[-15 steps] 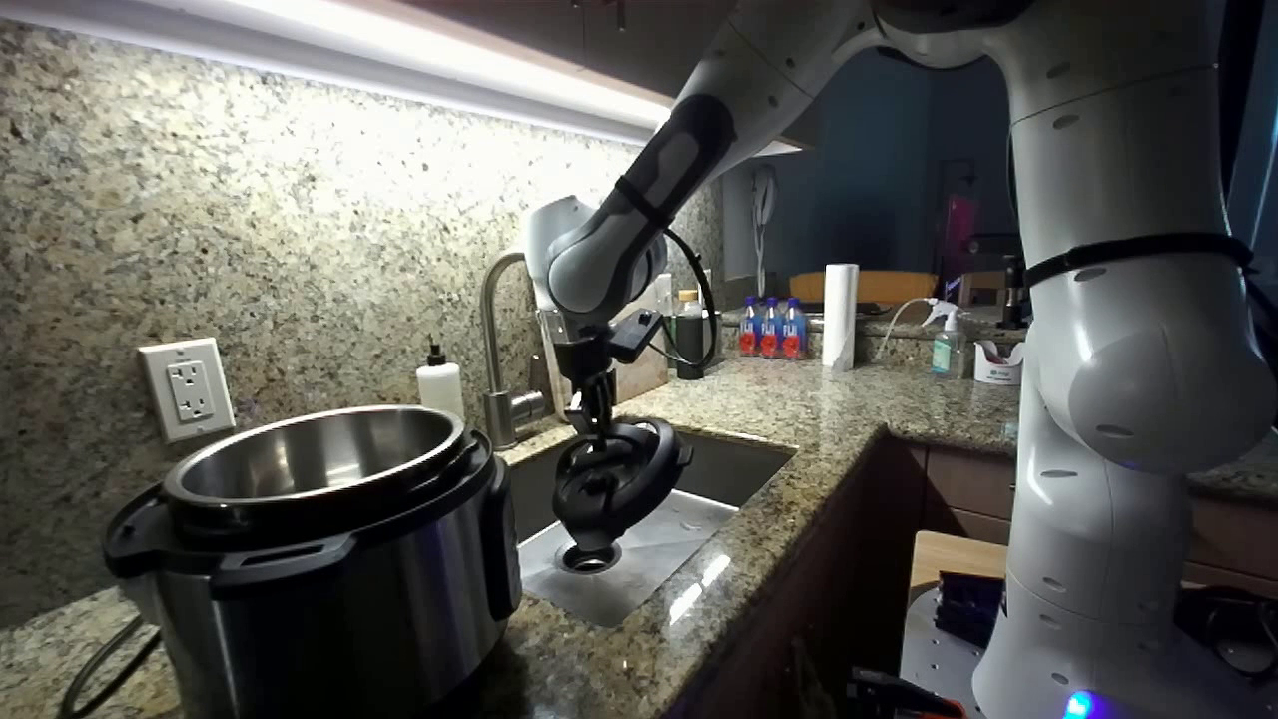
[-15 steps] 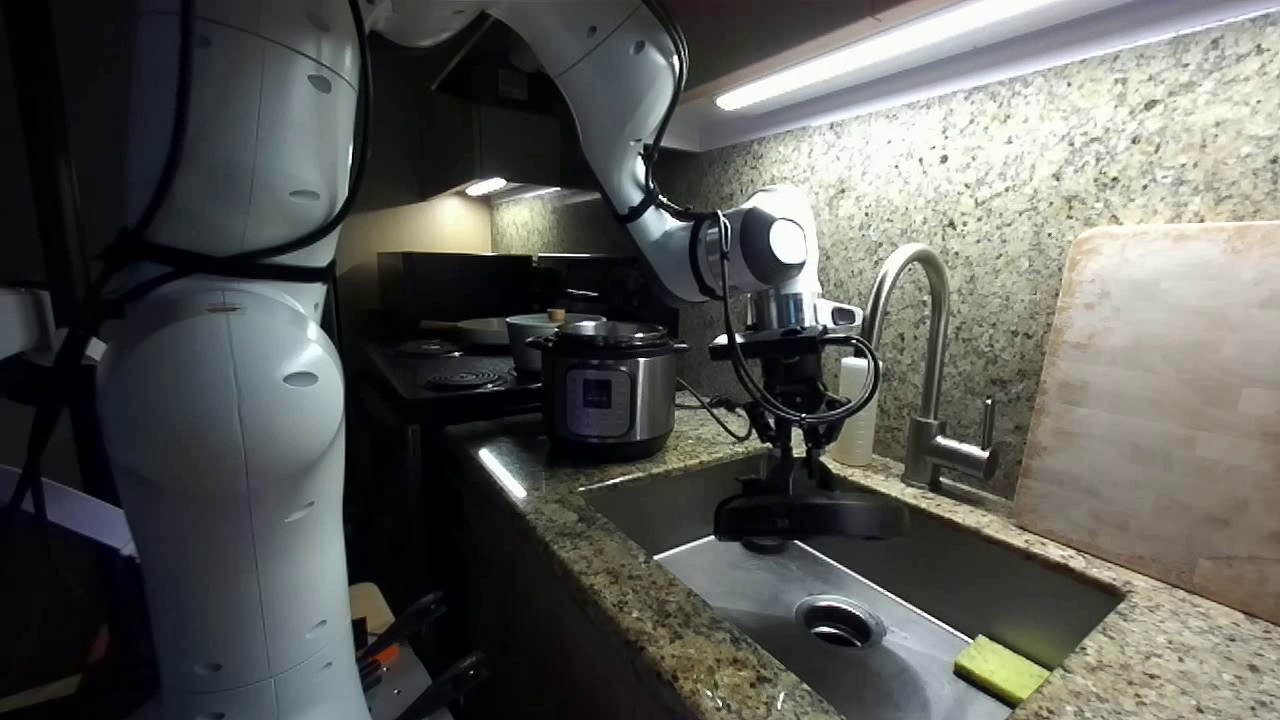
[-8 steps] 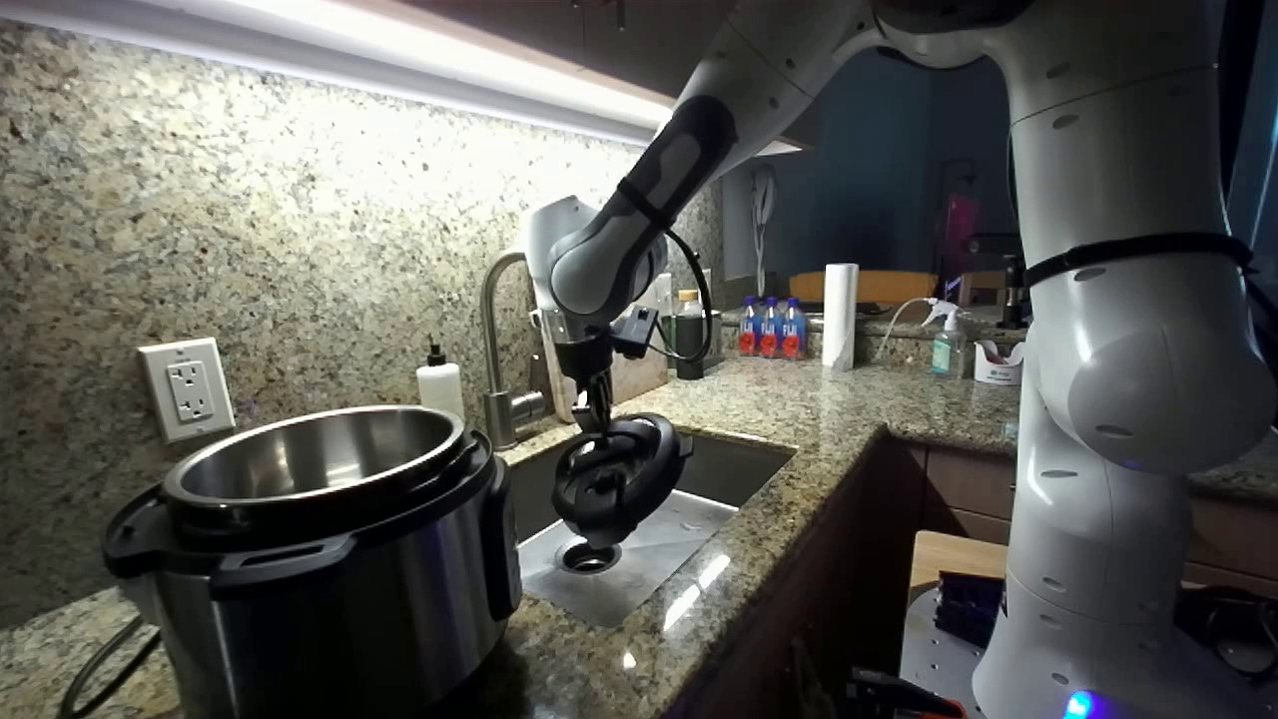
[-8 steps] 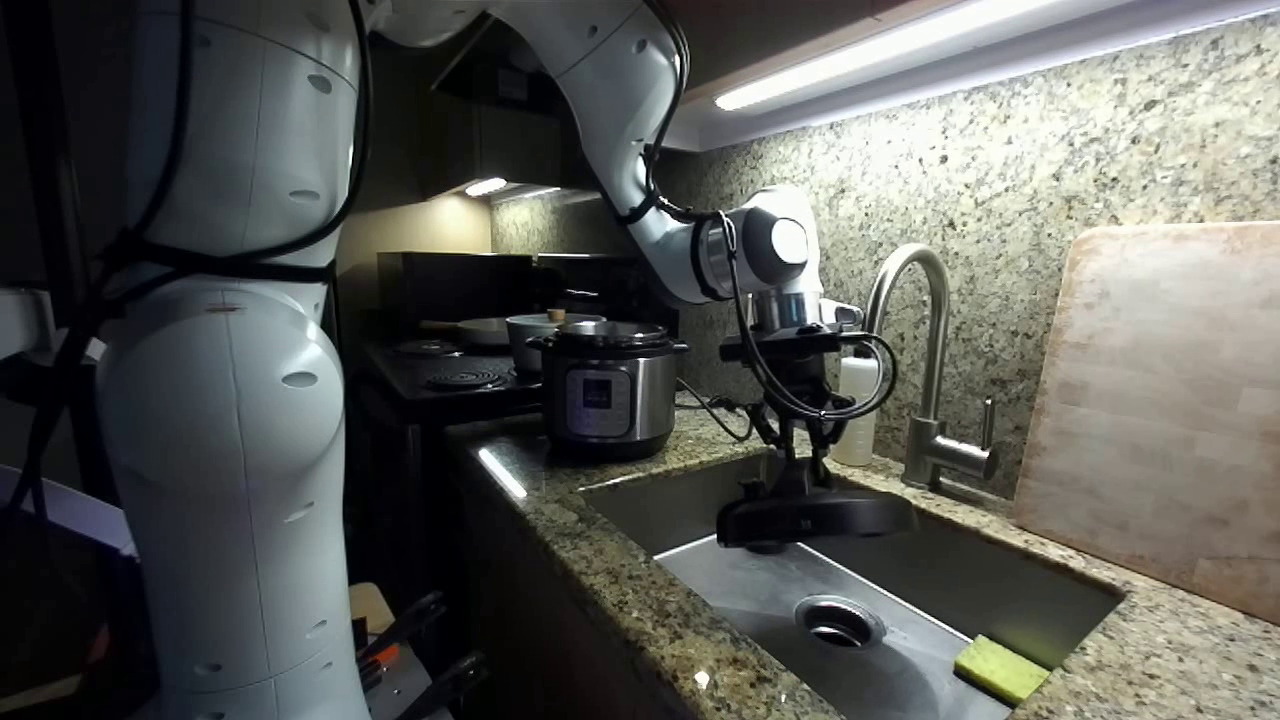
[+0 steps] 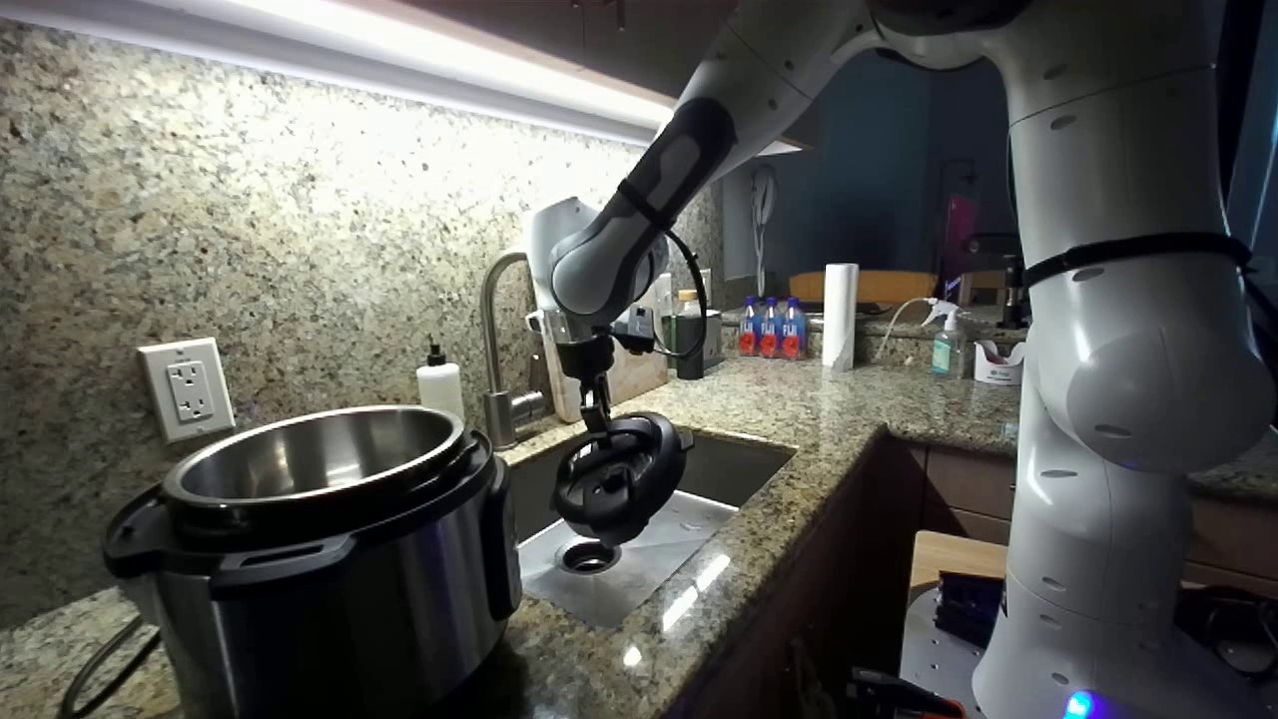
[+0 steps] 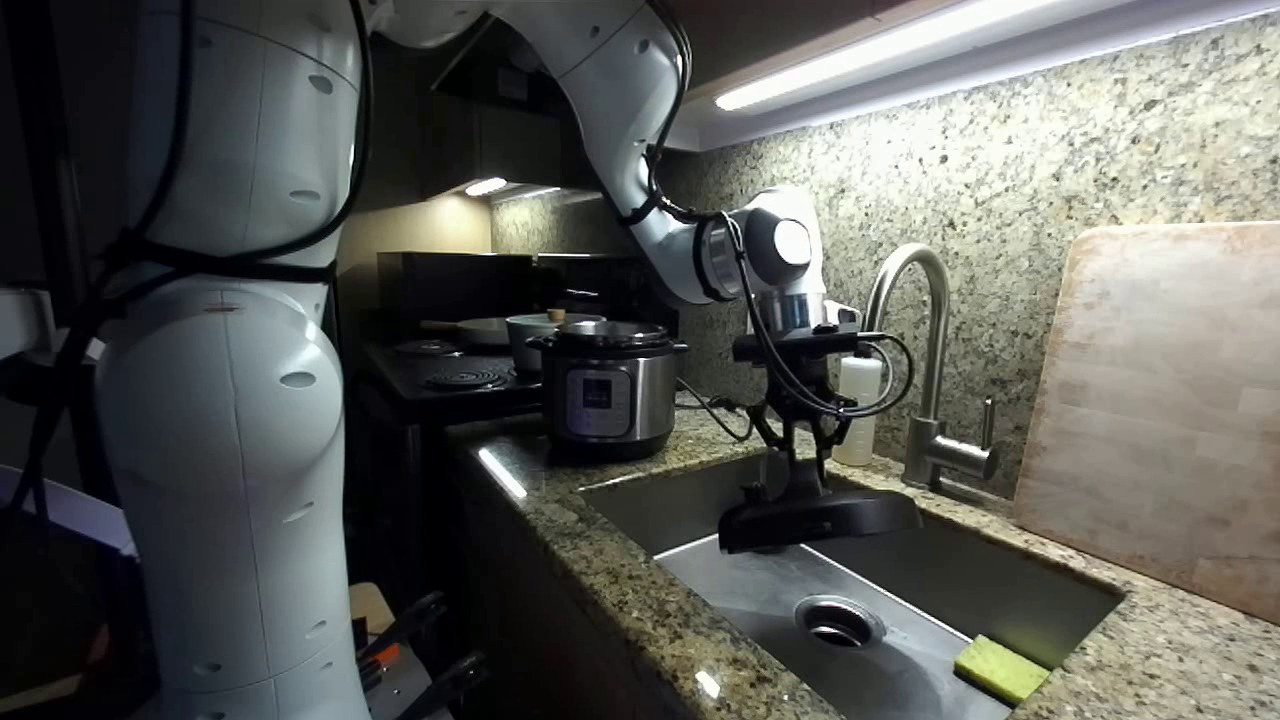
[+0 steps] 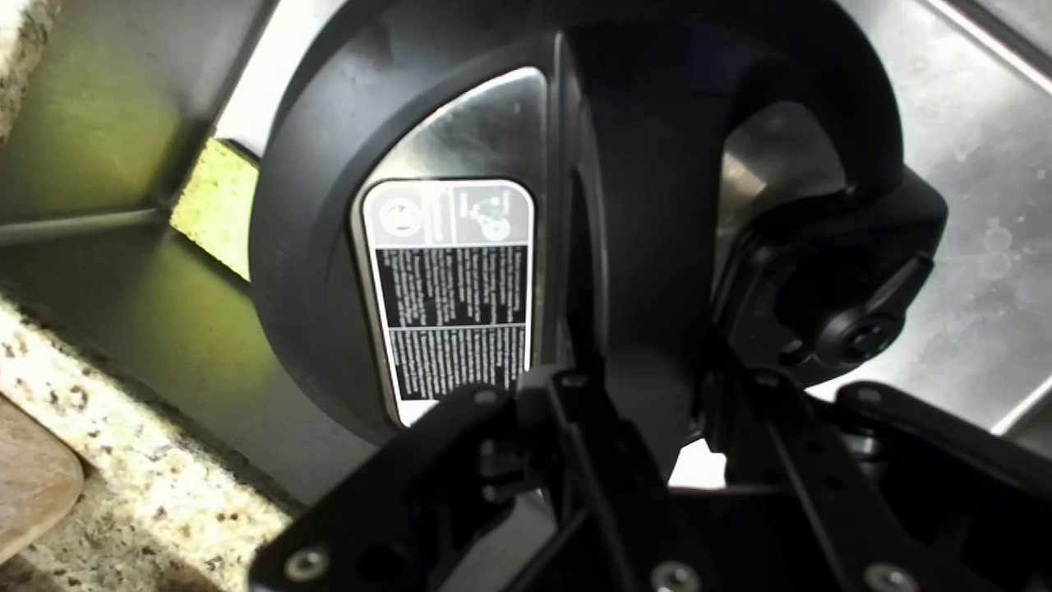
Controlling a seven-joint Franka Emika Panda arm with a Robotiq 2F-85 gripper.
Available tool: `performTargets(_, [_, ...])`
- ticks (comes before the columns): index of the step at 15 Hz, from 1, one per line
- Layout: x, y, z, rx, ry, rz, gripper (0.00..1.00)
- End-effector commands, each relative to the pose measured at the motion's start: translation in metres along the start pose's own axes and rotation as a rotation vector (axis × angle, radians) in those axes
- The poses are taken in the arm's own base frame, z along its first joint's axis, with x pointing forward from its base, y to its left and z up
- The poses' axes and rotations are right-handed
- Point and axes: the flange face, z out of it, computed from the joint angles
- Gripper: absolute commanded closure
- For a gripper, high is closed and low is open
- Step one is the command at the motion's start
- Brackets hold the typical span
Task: Pick up an object and place it in the sink
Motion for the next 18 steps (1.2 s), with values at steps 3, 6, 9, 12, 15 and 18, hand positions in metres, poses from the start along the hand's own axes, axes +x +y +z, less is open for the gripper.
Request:
performTargets(3, [0.000, 0.012, -0.013, -0.019, 0.022, -0.087, 0.87])
performTargets(6, [0.001, 0.013, -0.012, -0.019, 0.022, -0.110, 0.88])
performTargets(9, [0.001, 0.013, -0.012, -0.018, 0.022, -0.112, 0.80])
performTargets(12, [0.005, 0.018, -0.021, -0.029, 0.040, -0.108, 0.77])
performTargets(15, [0.007, 0.022, -0.026, -0.037, 0.051, -0.102, 0.63])
performTargets(18, [0.007, 0.023, -0.028, -0.042, 0.052, -0.101, 0.38])
